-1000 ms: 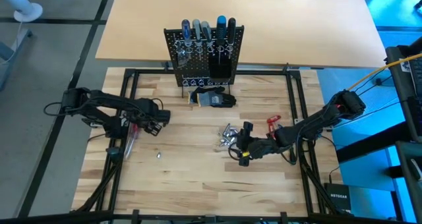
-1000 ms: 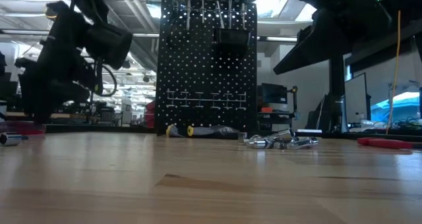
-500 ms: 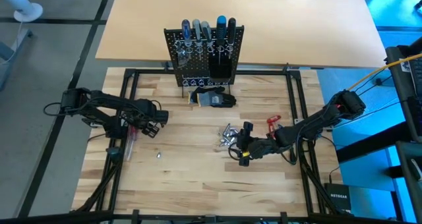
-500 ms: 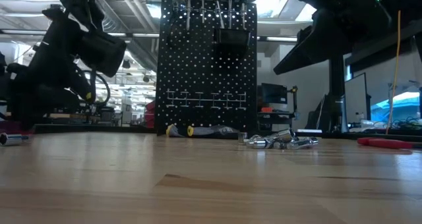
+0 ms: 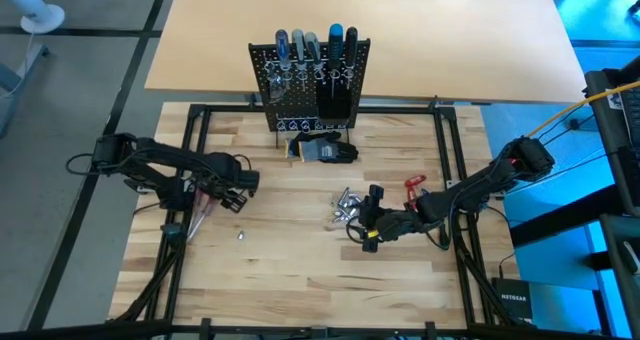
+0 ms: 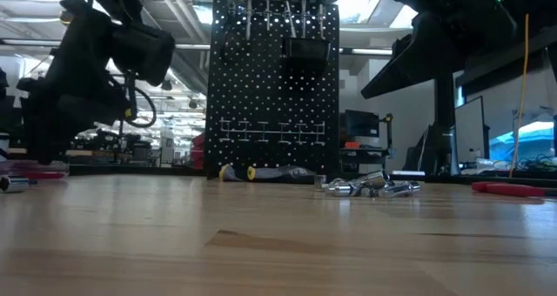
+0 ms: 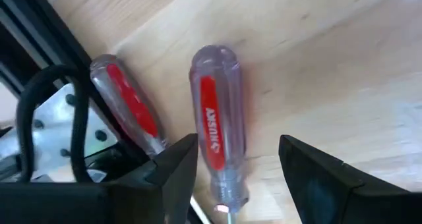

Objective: Hang tools onto peg board
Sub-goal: Hang the red screwdriver on the pegboard

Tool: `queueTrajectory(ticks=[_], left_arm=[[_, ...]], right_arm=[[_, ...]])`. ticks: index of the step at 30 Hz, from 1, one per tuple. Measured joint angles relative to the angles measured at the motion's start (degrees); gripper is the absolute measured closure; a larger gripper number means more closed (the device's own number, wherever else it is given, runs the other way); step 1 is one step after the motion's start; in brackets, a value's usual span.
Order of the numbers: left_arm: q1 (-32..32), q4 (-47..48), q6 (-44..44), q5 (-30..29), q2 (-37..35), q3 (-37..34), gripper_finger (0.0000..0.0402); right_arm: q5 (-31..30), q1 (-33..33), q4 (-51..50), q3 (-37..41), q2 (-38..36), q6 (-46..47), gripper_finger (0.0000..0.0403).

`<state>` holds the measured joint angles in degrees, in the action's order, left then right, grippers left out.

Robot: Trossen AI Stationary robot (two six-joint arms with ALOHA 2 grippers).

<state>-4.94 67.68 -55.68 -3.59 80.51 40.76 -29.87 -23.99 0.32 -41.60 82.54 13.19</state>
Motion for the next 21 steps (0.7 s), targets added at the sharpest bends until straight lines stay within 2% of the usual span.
queueTrajectory(ticks=[3,8,18,21], left_arm=[[0.47,2.13,-1.53,-1.42,0.00,-1.24,0.0199],[0.30,0.34,-0.92,-2.23,0.01,-1.74,0.0199],[-1.97,-9.73,3.72,3.34,-0.31,-8.11,0.0201],[-1.93,-10.45,5.39,3.51,-0.22,-7.95,0.0214]], right_arm=[[0.34,0.00,-0.01,0.00,0.00,0.00,0.0150],[1.23,0.00,-0.01,0.00,0.00,0.02,0.0150],[1.32,0.00,-0.03,0.02,0.02,0.00,0.0150],[1.30,0.00,-0.03,0.02,0.02,0.00,0.0150]])
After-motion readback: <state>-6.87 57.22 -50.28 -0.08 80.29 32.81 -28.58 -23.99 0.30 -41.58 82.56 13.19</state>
